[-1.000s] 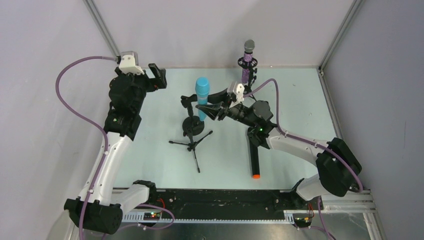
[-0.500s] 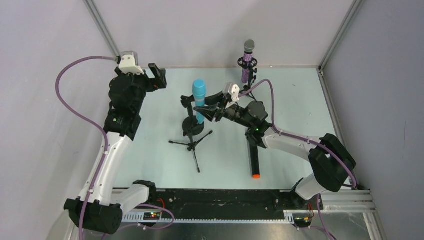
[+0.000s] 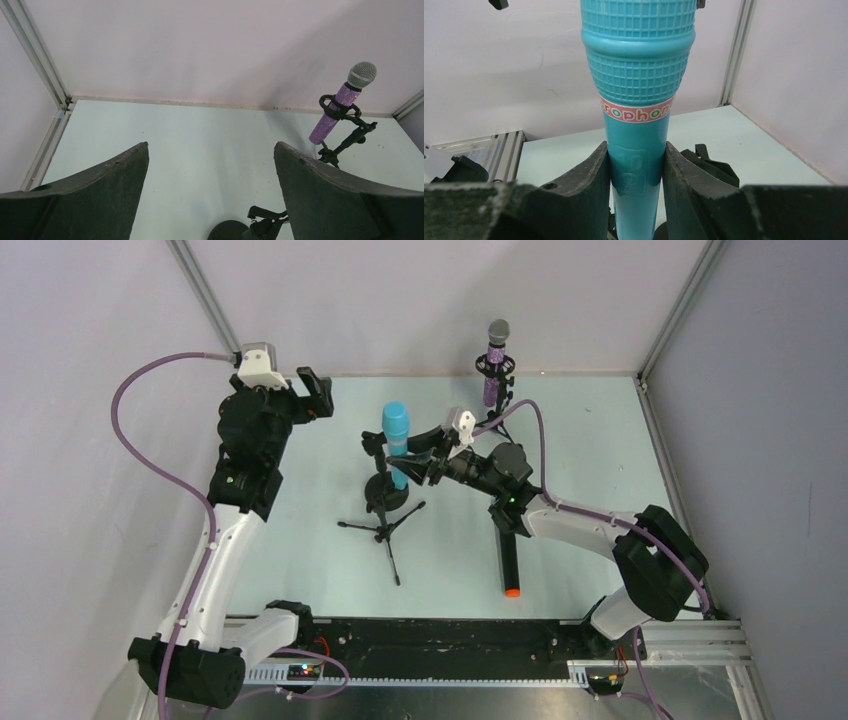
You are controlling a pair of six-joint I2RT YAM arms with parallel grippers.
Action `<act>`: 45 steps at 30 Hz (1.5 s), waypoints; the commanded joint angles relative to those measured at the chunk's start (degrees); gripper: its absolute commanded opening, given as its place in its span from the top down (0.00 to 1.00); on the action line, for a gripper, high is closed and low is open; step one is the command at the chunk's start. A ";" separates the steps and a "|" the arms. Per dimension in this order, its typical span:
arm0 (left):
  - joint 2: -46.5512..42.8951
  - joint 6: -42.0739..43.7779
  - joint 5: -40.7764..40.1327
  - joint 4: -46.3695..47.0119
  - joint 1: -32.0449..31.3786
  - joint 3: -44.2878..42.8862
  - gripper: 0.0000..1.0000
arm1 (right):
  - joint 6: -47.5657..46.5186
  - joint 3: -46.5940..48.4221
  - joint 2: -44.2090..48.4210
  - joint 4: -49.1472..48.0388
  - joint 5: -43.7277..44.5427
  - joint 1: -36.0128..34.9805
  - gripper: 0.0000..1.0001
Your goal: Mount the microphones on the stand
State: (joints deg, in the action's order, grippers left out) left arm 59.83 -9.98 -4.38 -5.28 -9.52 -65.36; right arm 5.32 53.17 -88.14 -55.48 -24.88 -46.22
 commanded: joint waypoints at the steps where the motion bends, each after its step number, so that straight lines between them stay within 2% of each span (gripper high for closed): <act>1: -1.45 1.18 -0.91 0.69 0.03 -1.63 0.02 | -2.06 2.84 -0.81 -1.68 -0.29 -0.83 1.00; 21: -1.67 1.14 -0.68 0.60 0.03 -1.91 0.02 | -5.08 2.73 -3.68 0.79 -0.76 -1.68 1.00; 45: -1.47 1.25 -0.79 0.00 0.27 -2.32 0.02 | -1.28 -3.20 -6.87 -9.20 0.55 -0.81 1.00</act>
State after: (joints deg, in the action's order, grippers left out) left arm 59.42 -9.98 -4.36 -5.76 -9.50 -65.39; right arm 3.49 51.35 -93.19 -63.64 -24.82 -47.24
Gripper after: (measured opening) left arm 0.984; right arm 0.405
